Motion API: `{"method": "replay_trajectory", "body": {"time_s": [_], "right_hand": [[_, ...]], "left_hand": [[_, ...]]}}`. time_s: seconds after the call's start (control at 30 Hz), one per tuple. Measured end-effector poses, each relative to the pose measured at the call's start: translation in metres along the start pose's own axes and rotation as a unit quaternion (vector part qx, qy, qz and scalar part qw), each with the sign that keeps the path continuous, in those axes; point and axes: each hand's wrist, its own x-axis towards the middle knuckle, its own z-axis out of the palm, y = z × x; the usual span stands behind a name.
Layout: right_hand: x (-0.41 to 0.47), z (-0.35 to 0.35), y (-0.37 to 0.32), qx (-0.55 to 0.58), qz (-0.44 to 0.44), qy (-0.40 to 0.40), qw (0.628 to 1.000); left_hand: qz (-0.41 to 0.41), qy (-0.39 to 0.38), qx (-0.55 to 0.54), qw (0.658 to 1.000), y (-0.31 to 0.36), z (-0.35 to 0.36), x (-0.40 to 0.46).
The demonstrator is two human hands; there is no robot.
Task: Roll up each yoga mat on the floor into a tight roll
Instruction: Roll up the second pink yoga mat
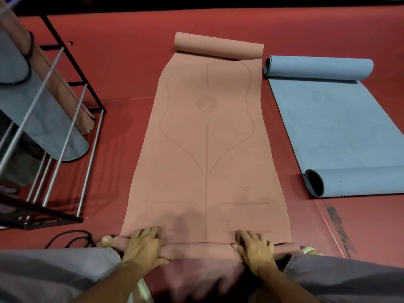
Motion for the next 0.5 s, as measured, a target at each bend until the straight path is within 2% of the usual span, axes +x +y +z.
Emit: {"method": "replay_trajectory", "body": {"time_s": [0.07, 0.2, 0.33, 0.5], "right_hand": [[-0.003, -0.002, 0.000, 0.002, -0.021, 0.009, 1.000], [-0.005, -0.002, 0.011, -0.077, -0.104, 0.084, 0.988], [-0.003, -0.007, 0.019, -0.155, -0.127, 0.043, 0.979], [0.000, -0.021, 0.010, -0.126, -0.117, 0.022, 0.985]], "left_hand": [[-0.027, -0.042, -0.026, 0.998, 0.002, -0.008, -0.001], [-0.041, -0.030, 0.009, 0.999, 0.013, -0.027, 0.005], [-0.070, -0.035, -0.058, 0.995, 0.010, -0.031, 0.009], [-0.100, -0.026, -0.113, 0.988, 0.007, -0.034, 0.015]]}}
